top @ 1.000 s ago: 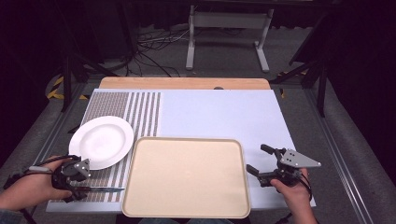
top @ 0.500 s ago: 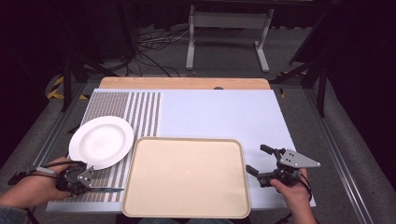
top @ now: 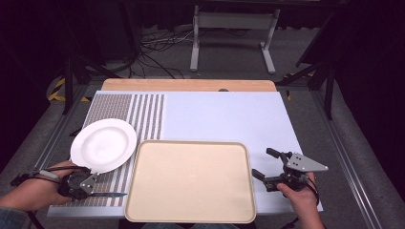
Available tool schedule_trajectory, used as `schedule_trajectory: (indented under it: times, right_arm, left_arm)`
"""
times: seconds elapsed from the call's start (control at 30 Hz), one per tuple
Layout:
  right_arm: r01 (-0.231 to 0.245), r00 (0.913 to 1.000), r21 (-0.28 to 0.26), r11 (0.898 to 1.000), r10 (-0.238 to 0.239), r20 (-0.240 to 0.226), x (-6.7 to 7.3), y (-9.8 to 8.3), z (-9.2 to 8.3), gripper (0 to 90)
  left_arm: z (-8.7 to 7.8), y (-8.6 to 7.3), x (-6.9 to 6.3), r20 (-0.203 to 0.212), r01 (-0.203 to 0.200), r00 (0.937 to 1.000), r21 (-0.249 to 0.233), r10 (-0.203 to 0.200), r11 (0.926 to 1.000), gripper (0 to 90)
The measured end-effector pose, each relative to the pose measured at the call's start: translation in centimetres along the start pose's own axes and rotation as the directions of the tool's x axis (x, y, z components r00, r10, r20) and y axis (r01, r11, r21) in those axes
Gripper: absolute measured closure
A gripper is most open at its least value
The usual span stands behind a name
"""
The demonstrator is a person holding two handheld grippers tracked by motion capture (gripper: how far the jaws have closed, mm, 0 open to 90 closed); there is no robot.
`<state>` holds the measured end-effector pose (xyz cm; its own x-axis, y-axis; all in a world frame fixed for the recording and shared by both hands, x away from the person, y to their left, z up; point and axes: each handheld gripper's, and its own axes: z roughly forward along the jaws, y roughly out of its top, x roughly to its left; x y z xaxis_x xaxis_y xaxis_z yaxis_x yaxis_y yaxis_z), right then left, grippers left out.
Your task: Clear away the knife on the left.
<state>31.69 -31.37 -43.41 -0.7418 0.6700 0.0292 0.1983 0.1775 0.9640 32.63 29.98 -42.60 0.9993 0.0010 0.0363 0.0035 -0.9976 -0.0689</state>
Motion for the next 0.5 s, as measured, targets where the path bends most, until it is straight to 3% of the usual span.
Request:
schedule_trajectory:
  times: [0.03,0.1,0.17,0.27,0.33,0.37,0.5]
  right_arm:
    - [0.002,1.0,0.0,1.0,-0.002,-0.001,0.0,0.0,0.0,3.8]
    - [0.002,1.0,0.002,1.0,-0.002,-0.002,0.0,0.0,0.0,3.9]
    - [0.004,1.0,0.005,1.0,-0.004,0.002,0.0,0.0,0.1,3.9]
    - [0.007,1.0,0.004,1.0,-0.007,0.0,0.0,0.0,0.1,4.0]
    - [0.003,1.0,0.004,1.0,-0.003,0.002,0.0,0.0,0.1,3.9]
    - [0.004,1.0,0.005,1.0,-0.004,0.003,0.0,0.0,0.1,3.8]
    - [0.006,1.0,0.009,1.0,-0.006,0.006,0.0,0.0,0.1,3.8]
  left_arm:
    - [0.0,0.1,0.0,-0.013,-0.019,0.9997,0.003,0.019,0.9998,77.5]
    - [-0.1,0.3,-0.1,-0.025,-0.018,0.9995,0.026,0.019,0.9995,77.6]
    - [0.0,0.0,-0.1,-0.016,-0.007,0.9999,-0.006,0.007,1.0,77.6]
    - [-0.2,-0.2,0.0,-0.037,0.003,0.9993,0.012,-0.002,0.9999,77.7]
    - [-0.5,-0.3,-0.1,-0.058,0.054,0.997,0.025,-0.052,0.9982,77.7]
    - [-0.9,-0.2,0.0,-0.068,0.045,0.9968,0.041,-0.042,0.9982,77.7]
    - [-1.9,-0.2,-0.1,-0.056,0.106,0.9928,0.013,-0.105,0.9942,77.8]
